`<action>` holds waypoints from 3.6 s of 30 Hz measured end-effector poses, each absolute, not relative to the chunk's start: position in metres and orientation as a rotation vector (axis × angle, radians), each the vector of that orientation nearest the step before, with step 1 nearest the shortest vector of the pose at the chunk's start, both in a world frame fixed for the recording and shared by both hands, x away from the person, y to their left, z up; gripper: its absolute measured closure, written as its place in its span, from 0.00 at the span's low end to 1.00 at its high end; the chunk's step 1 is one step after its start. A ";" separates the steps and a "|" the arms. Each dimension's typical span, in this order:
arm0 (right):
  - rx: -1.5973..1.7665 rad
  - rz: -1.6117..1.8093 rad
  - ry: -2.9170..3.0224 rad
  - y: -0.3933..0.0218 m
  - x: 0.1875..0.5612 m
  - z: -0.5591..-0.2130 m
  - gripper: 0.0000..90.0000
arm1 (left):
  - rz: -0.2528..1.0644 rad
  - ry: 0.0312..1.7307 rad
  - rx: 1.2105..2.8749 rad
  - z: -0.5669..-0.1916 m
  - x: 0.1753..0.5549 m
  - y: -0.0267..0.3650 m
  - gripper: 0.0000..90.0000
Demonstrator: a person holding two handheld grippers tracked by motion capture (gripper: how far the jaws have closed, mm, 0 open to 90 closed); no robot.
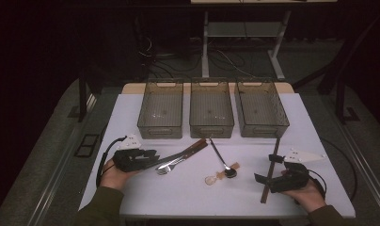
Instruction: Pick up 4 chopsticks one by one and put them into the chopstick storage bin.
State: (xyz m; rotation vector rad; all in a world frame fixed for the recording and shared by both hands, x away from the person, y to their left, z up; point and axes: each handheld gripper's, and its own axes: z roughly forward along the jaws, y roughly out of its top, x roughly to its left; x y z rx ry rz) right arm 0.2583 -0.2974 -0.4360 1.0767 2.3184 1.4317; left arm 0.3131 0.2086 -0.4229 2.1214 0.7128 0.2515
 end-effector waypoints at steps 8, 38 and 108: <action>1.074 1.430 2.319 -0.297 0.258 -0.436 0.01 | 0.243 0.732 2.162 -0.430 0.316 0.212 0.86; 1.076 1.426 2.323 -0.298 0.259 -0.436 0.01 | 0.192 0.742 2.213 -0.443 0.324 0.214 0.90; 1.077 1.424 2.320 -0.297 0.259 -0.436 0.01 | 0.264 0.719 2.237 -0.437 0.324 0.216 0.95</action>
